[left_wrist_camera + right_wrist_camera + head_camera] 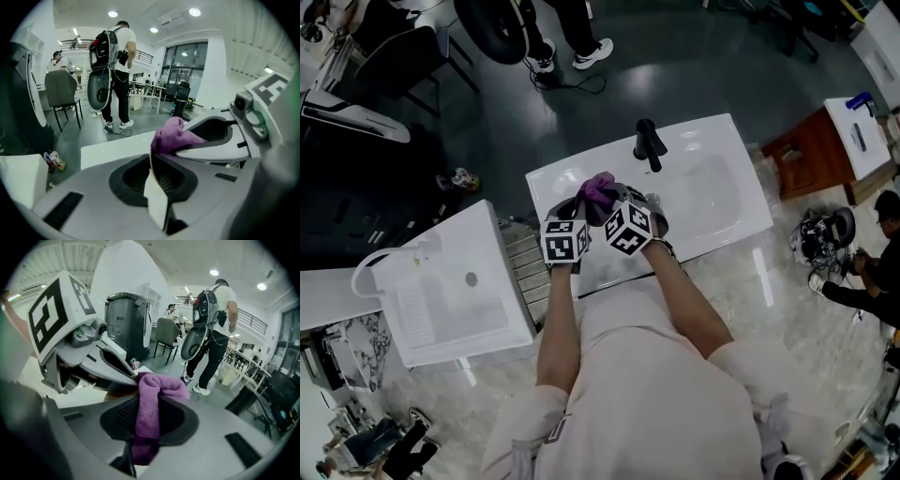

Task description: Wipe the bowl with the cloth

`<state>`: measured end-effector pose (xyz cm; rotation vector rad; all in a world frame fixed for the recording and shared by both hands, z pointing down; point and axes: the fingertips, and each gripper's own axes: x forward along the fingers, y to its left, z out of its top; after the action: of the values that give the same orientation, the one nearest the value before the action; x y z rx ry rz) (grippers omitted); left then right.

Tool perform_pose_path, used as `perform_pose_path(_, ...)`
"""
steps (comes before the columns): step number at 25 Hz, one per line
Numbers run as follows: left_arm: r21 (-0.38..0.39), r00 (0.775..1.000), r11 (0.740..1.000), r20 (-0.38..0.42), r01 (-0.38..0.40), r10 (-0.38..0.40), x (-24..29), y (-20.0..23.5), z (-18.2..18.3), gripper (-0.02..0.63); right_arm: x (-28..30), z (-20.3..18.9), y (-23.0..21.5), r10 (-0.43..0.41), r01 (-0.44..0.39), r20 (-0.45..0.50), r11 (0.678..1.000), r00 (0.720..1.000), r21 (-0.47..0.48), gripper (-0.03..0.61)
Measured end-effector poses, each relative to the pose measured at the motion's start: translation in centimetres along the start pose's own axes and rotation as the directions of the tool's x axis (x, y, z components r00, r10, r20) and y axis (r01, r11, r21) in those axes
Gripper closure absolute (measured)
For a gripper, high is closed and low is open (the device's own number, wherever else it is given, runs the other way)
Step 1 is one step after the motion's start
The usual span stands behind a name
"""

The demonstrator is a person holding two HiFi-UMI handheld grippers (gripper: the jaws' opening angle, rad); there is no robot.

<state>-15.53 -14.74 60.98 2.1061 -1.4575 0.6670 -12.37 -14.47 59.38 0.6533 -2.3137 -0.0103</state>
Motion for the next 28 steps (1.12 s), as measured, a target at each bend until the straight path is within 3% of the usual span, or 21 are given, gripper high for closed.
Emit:
perform_pose_path(3, 0.047, 1.0, 0.999, -0.003, -0.013, 0.013, 0.1, -0.1, 0.2, 0.584, 0.2, -0.3, -0.4, -0.025, 0.025, -0.02, 1.0, 0.999, 0.006, 0.485)
perform_pose_path(13, 0.015, 0.993, 0.994, 0.041, -0.11, 0.109, -0.8, 2.3, 0.1, 0.588, 0.9, -2.2, 0.2, -0.008, 0.007, -0.102, 1.0, 0.995, -0.012, 0.483)
perform_pose_path(19, -0.036, 0.986, 0.988, 0.07, -0.148, 0.15, -1.6, 3.8, 0.3, 0.588, 1.7, -2.2, 2.2, 0.08, -0.085, -0.154, 0.996, 0.985, -0.026, 0.483)
perform_pose_path(28, -0.125, 0.987, 0.986, 0.106, -0.11, 0.123, -2.2, 4.5, 0.7, 0.581, 2.0, -1.0, 5.9, 0.232, -0.242, -0.167, 0.969, 0.958, -0.043, 0.485)
